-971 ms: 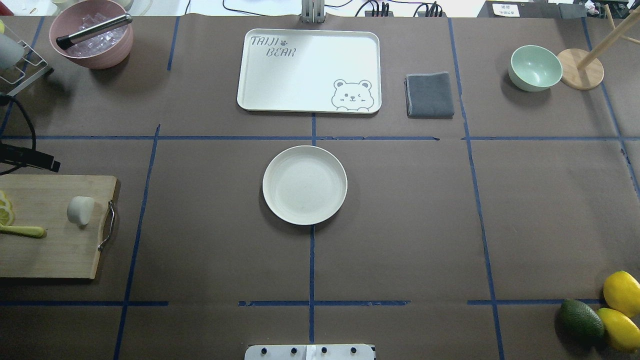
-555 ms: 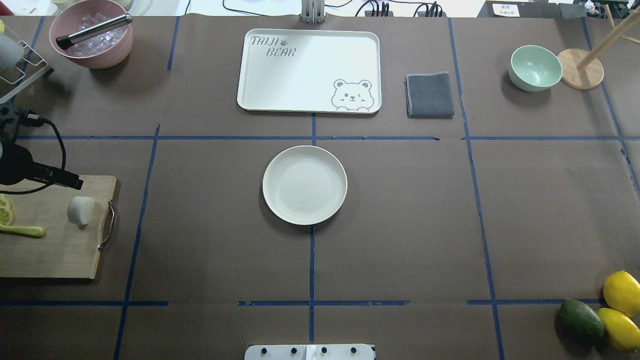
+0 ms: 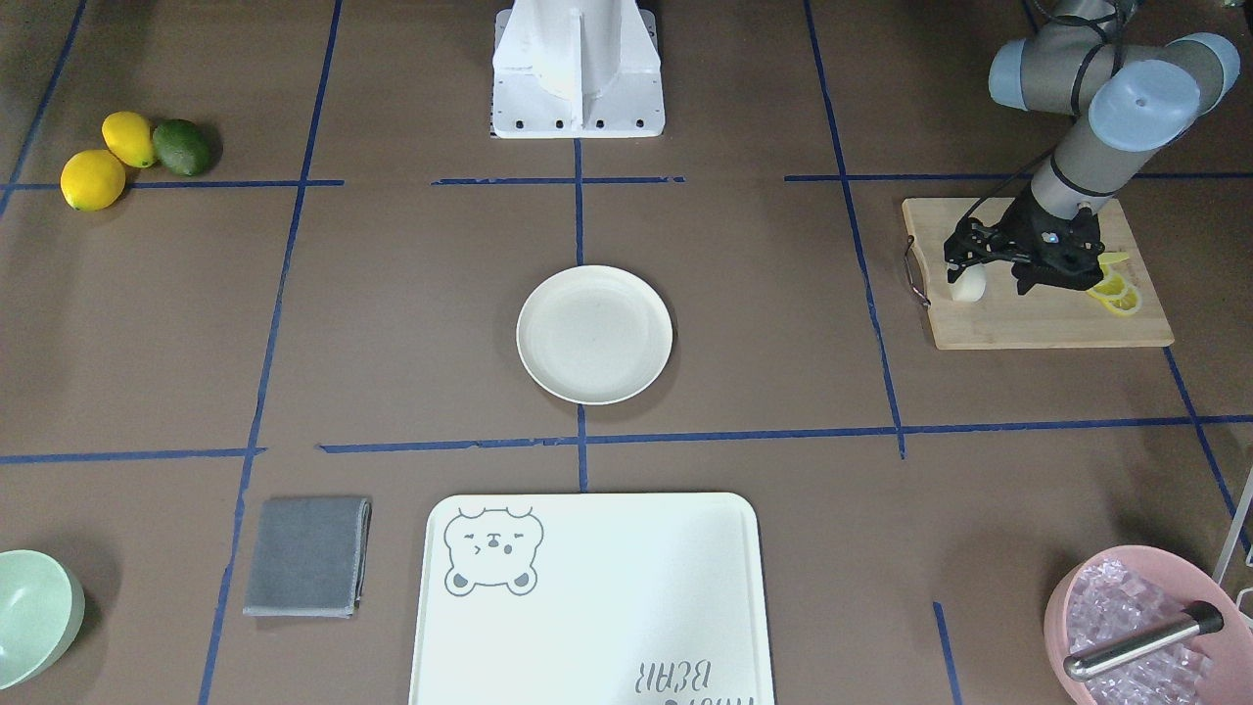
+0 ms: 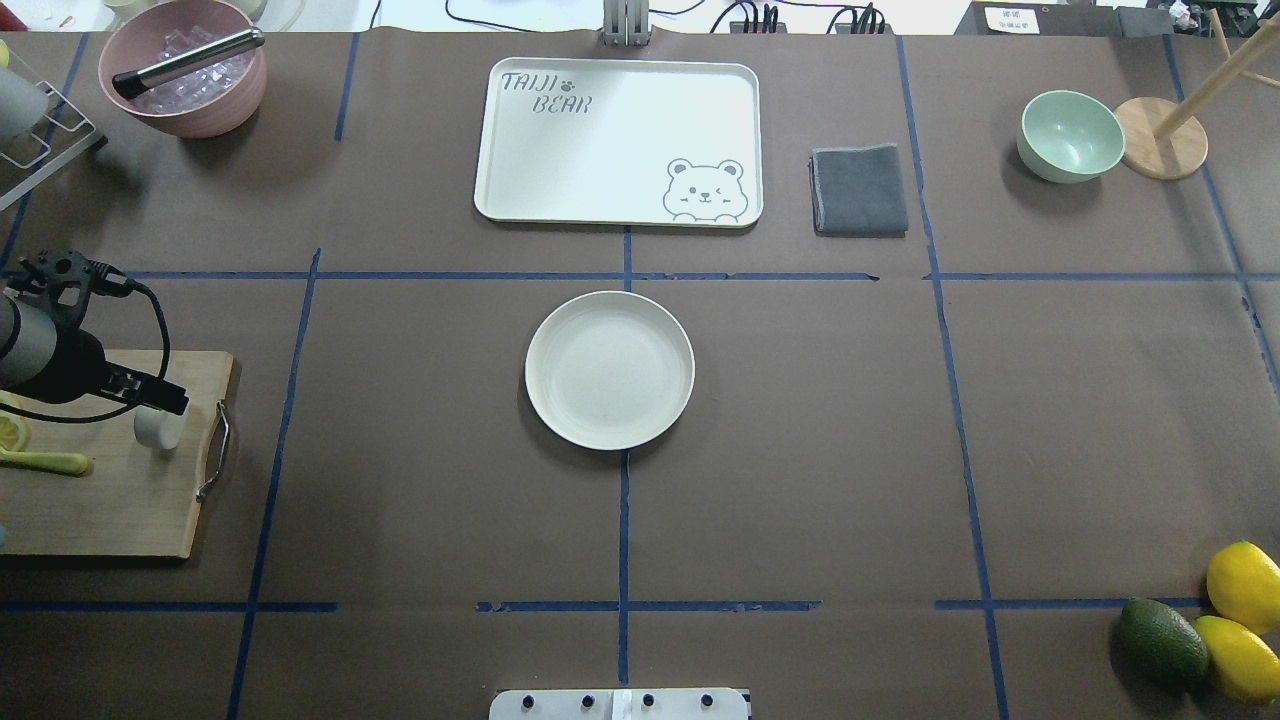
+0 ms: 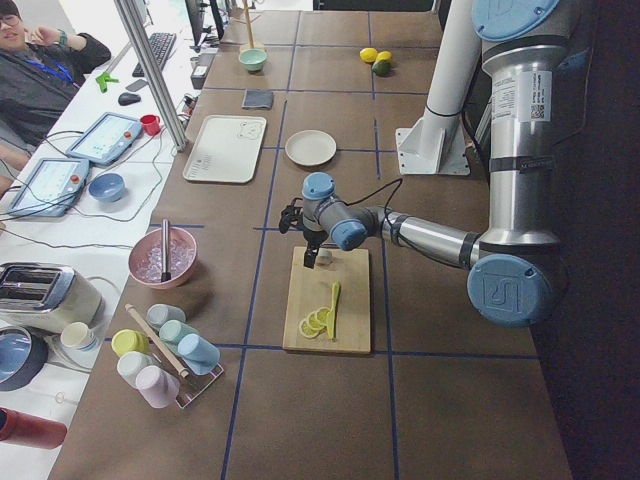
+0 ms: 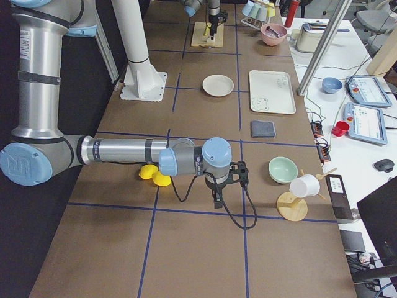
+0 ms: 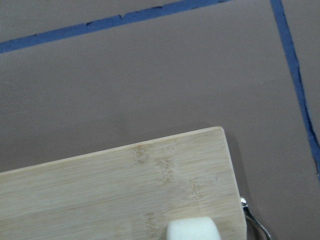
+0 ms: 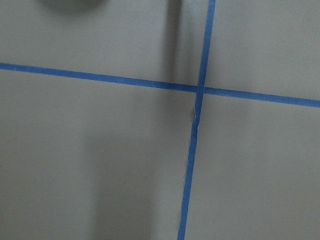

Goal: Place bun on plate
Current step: 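Grasp the white bun with the left gripper and lift it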

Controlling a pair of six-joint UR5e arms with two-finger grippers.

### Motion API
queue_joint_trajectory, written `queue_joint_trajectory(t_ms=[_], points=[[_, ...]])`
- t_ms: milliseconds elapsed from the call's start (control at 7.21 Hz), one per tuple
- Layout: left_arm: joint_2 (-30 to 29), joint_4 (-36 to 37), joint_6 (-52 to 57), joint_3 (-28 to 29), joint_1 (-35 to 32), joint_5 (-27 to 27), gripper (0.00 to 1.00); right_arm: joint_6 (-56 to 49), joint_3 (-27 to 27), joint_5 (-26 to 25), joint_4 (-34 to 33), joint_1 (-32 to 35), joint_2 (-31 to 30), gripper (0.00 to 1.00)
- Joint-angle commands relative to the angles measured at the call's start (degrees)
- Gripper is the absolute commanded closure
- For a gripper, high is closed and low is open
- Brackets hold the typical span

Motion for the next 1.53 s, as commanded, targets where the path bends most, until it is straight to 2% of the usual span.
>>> queue_joint_trajectory(t_ms=[0,139,277,416,693,832,1109,1387], points=[[-0.02,0.19,0.0,0.38,1.97,0.14,0.1,-0.11,0.07,0.0,0.0,0.01,-0.28,0.0],[-0.02,0.19,0.0,0.47,2.33,0.14,0.37,-0.11,0.07,0.0,0.0,-0.07,-0.37,0.0],[-0.02,0.19,0.0,0.38,2.34,0.05,0.57,-0.11,0.07,0.0,0.0,0.01,-0.46,0.0],[-0.02,0.19,0.0,0.29,2.34,-0.04,0.62,-0.11,0.07,0.0,0.0,-0.07,-0.46,0.0],[-1.24,2.8,-0.09,-1.72,2.25,-0.48,0.64,-0.11,0.07,0.09,0.0,0.01,-0.46,0.0],[-4.12,8.31,-1.48,-4.08,2.25,-0.39,0.64,-0.11,0.07,0.18,0.0,0.01,-0.46,0.0],[-17.0,22.88,-7.71,-6.47,2.42,0.05,0.63,0.07,0.07,0.26,0.0,0.01,-0.46,0.0],[-31.59,34.77,-17.26,-5.34,9.15,0.31,0.62,0.24,0.07,0.26,0.0,-0.07,-0.37,0.0]])
